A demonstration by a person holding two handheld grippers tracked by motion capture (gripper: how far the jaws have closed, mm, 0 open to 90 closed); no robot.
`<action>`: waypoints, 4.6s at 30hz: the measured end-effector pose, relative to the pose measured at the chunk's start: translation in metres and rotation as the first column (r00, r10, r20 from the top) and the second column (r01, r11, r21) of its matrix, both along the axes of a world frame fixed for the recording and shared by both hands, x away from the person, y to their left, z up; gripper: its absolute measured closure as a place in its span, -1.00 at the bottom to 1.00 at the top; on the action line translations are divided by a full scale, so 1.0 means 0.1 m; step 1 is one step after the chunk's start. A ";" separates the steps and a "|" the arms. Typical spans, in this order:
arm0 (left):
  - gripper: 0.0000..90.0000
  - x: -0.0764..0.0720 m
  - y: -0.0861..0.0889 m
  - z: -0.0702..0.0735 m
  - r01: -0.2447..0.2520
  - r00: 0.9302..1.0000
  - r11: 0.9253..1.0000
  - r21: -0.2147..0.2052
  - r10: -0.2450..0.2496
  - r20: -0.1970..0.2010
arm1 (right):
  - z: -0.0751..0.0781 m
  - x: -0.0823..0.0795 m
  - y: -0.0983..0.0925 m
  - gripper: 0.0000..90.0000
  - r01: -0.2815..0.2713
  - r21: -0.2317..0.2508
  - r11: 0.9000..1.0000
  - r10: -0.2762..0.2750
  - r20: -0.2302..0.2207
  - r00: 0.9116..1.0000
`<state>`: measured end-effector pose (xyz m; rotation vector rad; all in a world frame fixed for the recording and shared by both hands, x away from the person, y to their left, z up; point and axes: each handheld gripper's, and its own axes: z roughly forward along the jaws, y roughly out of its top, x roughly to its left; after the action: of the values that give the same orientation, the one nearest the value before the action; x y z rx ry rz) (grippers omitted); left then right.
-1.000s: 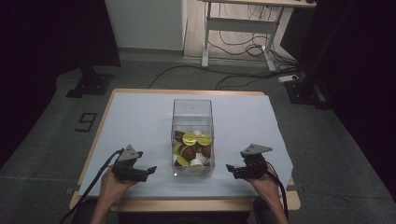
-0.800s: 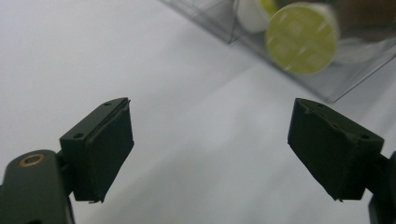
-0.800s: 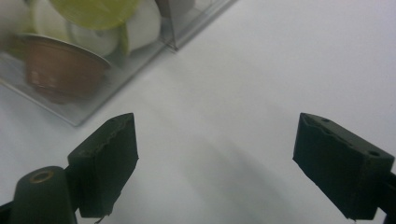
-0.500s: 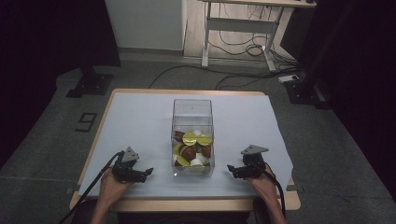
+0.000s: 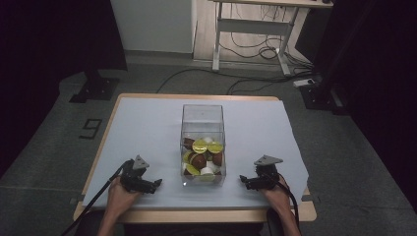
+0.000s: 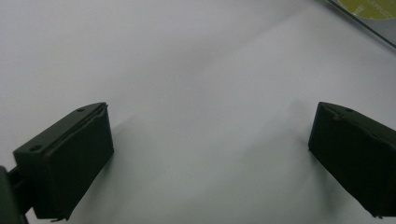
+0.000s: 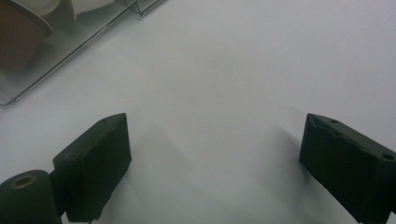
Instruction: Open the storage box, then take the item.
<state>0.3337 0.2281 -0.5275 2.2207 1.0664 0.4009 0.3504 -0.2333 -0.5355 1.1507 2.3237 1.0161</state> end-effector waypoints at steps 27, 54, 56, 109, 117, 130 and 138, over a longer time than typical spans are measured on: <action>-1.00 0.00 0.00 -0.01 -0.002 1.000 1.000 -0.003 0.002 0.002 | 0.04 -0.01 0.01 -0.77 0.003 -0.023 1.000 -0.003 -0.026 1.000; -1.00 0.00 0.00 -0.01 -0.001 1.000 1.000 -0.002 0.001 0.002 | 0.50 -0.26 0.17 -0.92 -0.130 -0.034 0.991 0.131 0.015 0.991; -1.00 0.00 0.00 -0.01 -0.001 1.000 1.000 -0.001 0.001 0.002 | 0.52 -0.27 0.18 -0.98 -0.139 -0.032 0.990 0.140 0.008 0.990; -1.00 0.00 0.00 -0.01 0.000 1.000 1.000 0.001 0.000 0.002 | 1.15 -0.05 0.76 -0.71 -0.279 0.025 0.960 0.279 0.000 0.960; -1.00 0.00 0.00 -0.01 0.000 1.000 1.000 0.000 0.000 0.002 | 1.15 -0.02 0.89 -0.70 -0.299 0.008 0.954 0.299 -0.011 0.954; -1.00 0.00 0.00 -0.01 0.000 1.000 1.000 0.000 0.000 0.002 | 1.13 0.05 1.10 -0.65 -0.323 0.004 0.947 0.323 -0.036 0.946; -1.00 0.00 0.00 -0.01 0.000 1.000 1.000 0.000 0.000 0.002 | 1.08 0.11 1.24 -0.61 -0.342 -0.006 0.940 0.341 -0.057 0.938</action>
<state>0.3334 0.2281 -0.5281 2.2197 1.0653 0.4036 0.3613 -0.1092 -0.4275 0.7902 2.6319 1.0880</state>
